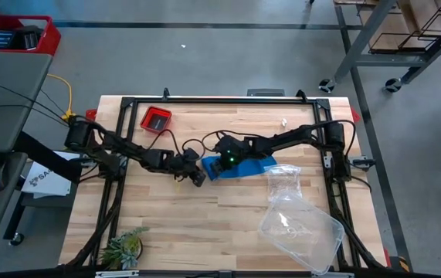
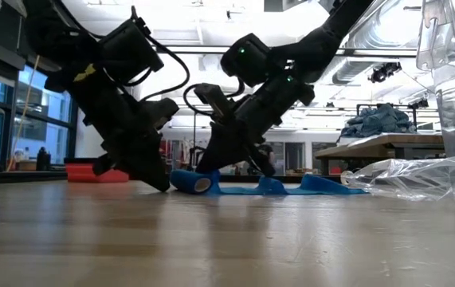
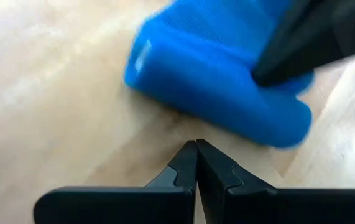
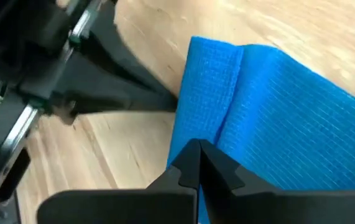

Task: Roll bandage
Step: Roll the blue bandage

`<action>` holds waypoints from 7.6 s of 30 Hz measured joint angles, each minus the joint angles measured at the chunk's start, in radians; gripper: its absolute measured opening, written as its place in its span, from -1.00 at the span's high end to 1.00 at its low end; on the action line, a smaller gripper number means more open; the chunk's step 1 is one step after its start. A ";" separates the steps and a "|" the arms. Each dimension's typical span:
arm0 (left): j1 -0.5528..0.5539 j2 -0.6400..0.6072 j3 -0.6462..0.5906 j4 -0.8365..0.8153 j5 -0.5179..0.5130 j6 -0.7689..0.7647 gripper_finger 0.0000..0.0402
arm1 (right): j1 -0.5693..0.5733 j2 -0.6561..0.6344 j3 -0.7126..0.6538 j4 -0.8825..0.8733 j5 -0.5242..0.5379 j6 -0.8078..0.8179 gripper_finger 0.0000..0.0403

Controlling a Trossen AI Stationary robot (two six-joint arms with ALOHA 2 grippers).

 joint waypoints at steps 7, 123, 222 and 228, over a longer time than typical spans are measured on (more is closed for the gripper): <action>0.026 0.042 0.000 0.093 0.030 0.001 1.00 | 0.007 0.000 0.000 0.006 0.006 0.007 1.00; 0.020 0.061 0.078 0.113 0.126 0.266 1.00 | -0.084 -0.125 -0.008 -0.111 -0.053 -0.484 1.00; 0.125 0.169 0.387 -0.427 0.324 0.850 1.00 | -0.138 -0.353 -0.273 -0.736 0.157 -0.169 1.00; 0.123 0.070 0.389 -0.440 0.339 0.892 1.00 | -0.177 -0.379 -0.273 -0.735 0.236 -0.209 1.00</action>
